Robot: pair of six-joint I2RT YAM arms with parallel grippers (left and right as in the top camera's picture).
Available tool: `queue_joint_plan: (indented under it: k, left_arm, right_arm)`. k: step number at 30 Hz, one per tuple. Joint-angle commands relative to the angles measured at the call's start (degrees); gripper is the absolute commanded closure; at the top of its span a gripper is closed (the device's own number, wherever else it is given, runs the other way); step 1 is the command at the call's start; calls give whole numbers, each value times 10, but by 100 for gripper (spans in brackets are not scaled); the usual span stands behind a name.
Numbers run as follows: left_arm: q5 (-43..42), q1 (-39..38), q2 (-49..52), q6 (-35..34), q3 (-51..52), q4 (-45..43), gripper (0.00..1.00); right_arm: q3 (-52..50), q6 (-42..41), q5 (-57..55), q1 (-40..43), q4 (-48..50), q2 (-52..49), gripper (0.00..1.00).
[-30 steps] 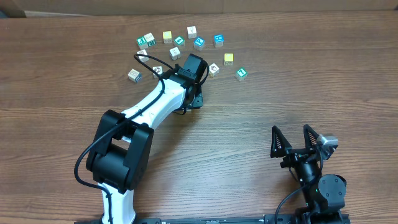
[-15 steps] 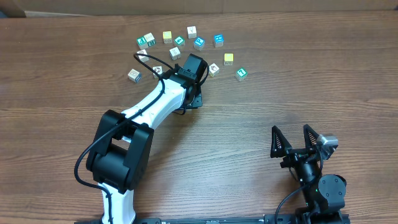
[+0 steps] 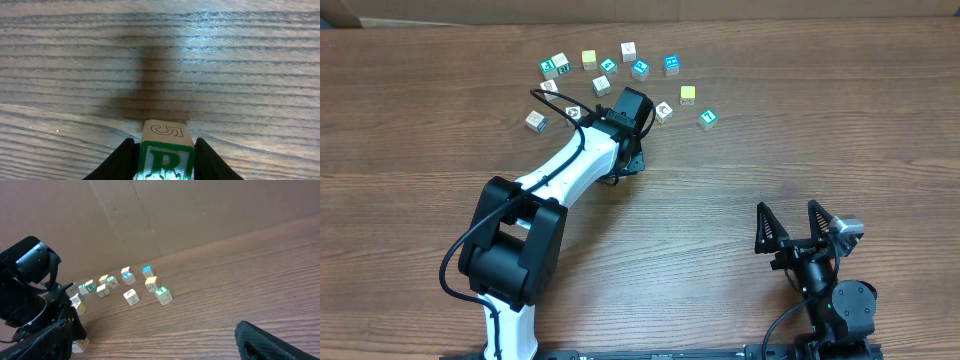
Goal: Form a horizontal line
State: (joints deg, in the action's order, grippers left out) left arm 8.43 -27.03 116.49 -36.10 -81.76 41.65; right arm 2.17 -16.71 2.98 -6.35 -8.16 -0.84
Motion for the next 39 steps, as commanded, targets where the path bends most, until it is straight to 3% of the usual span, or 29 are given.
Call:
queue_joint_plan:
  k: [1,9,19,35,39]
  left_arm:
    - [10,-3,9,-27,-8,2,68]
    - [11,-3,9,-27,-8,-2,63]
    - [12,-3,9,-24,-8,-12,69]
    - [12,-3,9,-20,-8,-16,68]
    - [12,-3,9,-20,-8,-16,57]
  right_arm:
    - [-2,-2,1,4,4,7,0]
    - [-2,-2,2,4,4,7,0]
    - [-2,-2,2,4,4,7,0]
    - [-2,-2,2,4,4,7,0]
    - [-2,-2,2,4,4,7,0]
